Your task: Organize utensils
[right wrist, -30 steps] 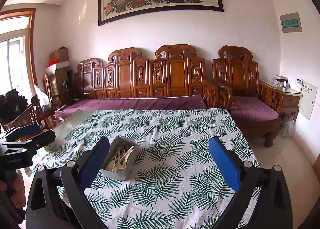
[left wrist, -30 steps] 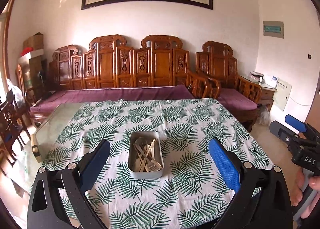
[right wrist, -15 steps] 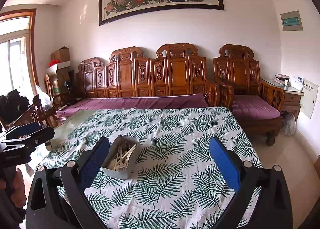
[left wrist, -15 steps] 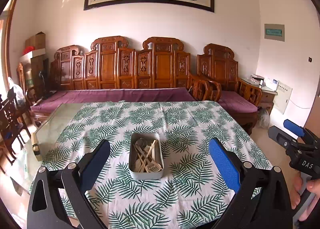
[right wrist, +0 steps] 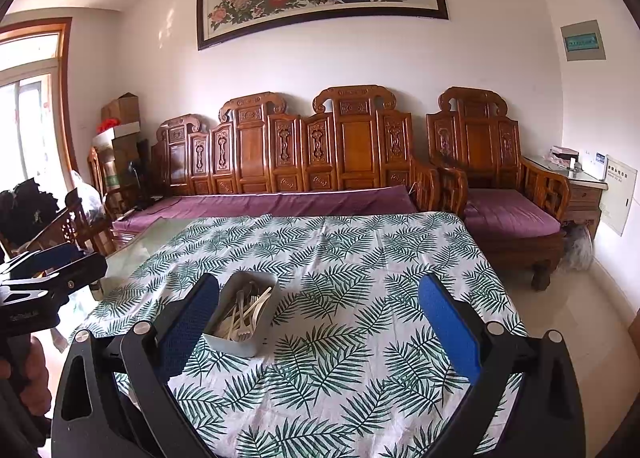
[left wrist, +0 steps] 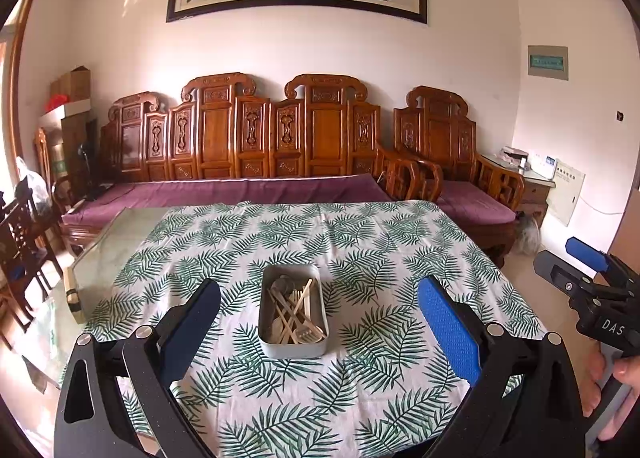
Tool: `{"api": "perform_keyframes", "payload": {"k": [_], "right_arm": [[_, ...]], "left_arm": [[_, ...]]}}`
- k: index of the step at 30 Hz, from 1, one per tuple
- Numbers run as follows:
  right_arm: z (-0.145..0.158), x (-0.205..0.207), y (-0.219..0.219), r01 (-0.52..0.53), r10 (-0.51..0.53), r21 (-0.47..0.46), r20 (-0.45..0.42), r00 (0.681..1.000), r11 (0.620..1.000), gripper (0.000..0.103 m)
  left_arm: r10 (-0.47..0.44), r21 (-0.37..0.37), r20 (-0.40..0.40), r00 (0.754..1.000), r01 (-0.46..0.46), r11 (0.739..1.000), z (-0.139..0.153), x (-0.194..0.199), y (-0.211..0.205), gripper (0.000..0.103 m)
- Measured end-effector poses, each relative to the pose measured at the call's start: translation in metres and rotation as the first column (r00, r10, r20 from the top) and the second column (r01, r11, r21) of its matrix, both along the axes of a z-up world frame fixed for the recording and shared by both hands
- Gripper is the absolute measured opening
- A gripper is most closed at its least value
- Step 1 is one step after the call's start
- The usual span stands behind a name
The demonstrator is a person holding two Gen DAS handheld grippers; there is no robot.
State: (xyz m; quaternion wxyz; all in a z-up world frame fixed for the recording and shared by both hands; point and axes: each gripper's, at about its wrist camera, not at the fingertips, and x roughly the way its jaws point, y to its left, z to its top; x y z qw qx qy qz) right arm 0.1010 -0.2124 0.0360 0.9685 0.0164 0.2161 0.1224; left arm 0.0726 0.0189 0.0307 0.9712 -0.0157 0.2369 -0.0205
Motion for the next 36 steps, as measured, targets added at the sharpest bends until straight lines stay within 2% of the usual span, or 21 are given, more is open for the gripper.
{"api": "perform_keyframes", "payload": {"k": [36], "right_arm": [[-0.0063,0.0006,0.0009,0.002,-0.002,0.001,-0.002,1.000,1.000,0.100]], "left_arm": [[-0.008,0.007,0.013,1.000,0.008,1.000,0.0024,-0.0044,-0.0030,0.095]]}}
